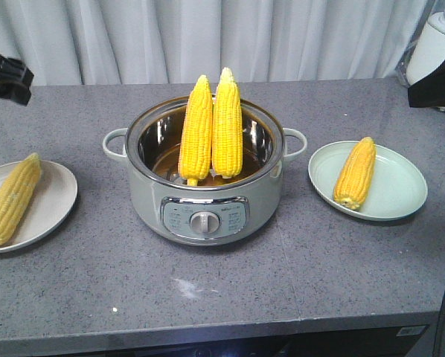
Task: Distribute corn equally
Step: 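Release the cob and raise the left gripper away, then reach the right gripper into the pot and grasp another corn cob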
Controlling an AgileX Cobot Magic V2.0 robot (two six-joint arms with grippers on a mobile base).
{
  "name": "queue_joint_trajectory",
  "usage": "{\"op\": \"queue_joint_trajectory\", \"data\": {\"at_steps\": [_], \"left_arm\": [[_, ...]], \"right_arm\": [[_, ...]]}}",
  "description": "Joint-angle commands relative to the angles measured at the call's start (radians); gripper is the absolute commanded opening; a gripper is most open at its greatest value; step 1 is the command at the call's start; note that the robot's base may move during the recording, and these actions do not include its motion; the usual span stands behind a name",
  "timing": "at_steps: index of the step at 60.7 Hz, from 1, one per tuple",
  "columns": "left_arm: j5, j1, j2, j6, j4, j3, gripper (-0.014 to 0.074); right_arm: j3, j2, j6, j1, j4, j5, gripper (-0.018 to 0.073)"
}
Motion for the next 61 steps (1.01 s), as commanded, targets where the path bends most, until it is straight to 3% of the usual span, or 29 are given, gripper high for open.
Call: {"op": "queue_joint_trajectory", "data": {"at_steps": [1,22,41,51,61], "left_arm": [[-0.061,0.000,-0.098,0.000,-0.060,-0.024,0.0569],[-0.053,0.000,-0.259,-0.005,-0.067,-0.024,0.0569],[-0.015,0.000,-0.304,-0.011,-0.067,-0.016,0.0569],[-0.092,0.000,-0.346,-0.011,-0.066,0.095,0.0569],[-0.151,0.000,-0.381,-0.010,-0.066,0.180,0.0569]], "right_arm": [[-0.025,-0.025,-0.020,0.000,0.046,-0.039,0.0594],[-0.025,-0.024,-0.042,0.025,0.049,-0.047,0.0594],[-0.030,0.069,-0.038,0.228,0.045,-0.178,0.0594],[-0.129,0.205,-0.033,0.342,0.045,-0.225,0.0594],[-0.279,0.357,-0.011,0.398,0.044,-0.229,0.0594]]}}
